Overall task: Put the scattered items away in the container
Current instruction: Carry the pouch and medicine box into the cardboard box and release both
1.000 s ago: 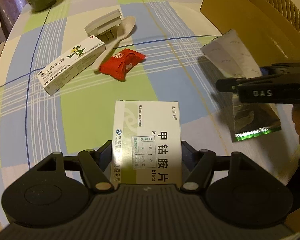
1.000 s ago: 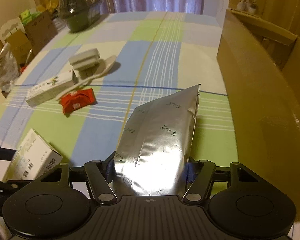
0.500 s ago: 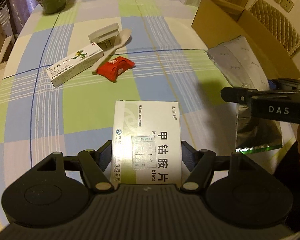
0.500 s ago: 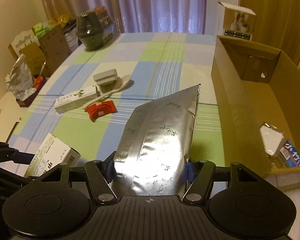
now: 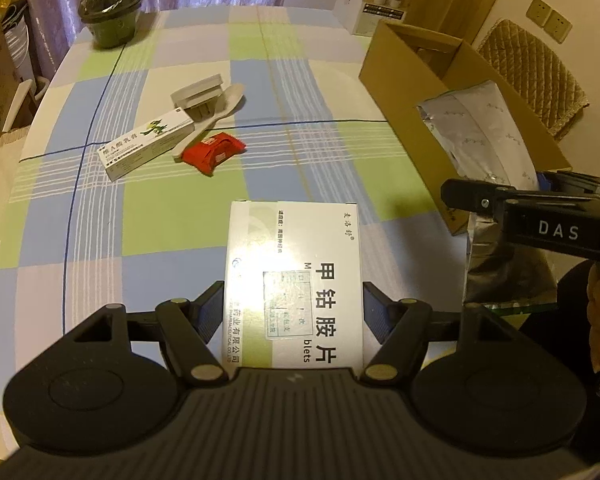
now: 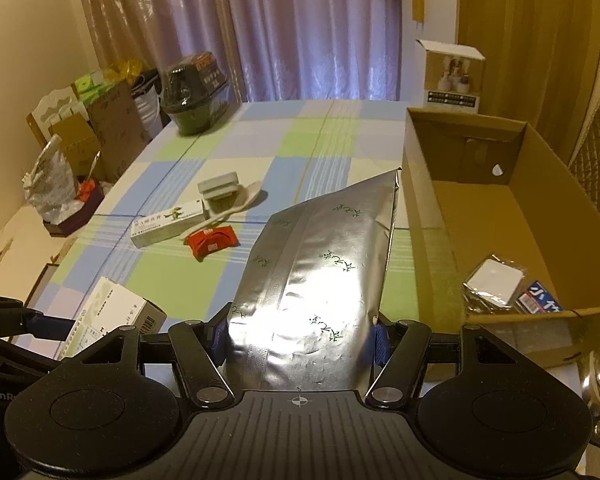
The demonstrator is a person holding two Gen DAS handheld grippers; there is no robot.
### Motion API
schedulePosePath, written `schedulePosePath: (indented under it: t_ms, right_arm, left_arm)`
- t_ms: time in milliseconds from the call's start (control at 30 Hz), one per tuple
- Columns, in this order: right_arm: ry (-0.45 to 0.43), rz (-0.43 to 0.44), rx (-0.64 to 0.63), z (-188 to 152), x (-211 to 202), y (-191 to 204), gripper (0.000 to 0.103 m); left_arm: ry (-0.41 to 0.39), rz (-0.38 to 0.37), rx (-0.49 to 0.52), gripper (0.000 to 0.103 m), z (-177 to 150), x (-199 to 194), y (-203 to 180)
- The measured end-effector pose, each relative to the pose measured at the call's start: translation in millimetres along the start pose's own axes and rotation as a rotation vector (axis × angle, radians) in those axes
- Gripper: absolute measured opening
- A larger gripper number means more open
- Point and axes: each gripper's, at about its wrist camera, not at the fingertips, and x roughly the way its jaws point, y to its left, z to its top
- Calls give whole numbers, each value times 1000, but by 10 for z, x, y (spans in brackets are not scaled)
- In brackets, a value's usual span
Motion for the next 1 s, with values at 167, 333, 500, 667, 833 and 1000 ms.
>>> schedulePosePath:
  t_ms: [167,333,500,667,833,1000]
  right_arm:
    - [-13,-5,9,-28,-113,-59,67]
    - [-21,-12,22,-58,-188,-138,67]
    - [-24,-17,33,-71,-212,-214,67]
    - [-32,-24,45,-47,-240,-294,67]
    - [-53,-43,61,30,-310,-467,67]
    - [-89,-79,80,171,-420,-738,67]
  left_arm:
    - [-9,-4,8,67,-12,-57,-104]
    - [-13,-8,15,67,13,-69,-187]
    - [-16,-15,21,67,50,-55,-245]
    - [-17,-30,26,67,117,-19,-313]
    - [-20,-50,40,67,241,33,-430]
    - [-33,-81,59,67,467,86,-639]
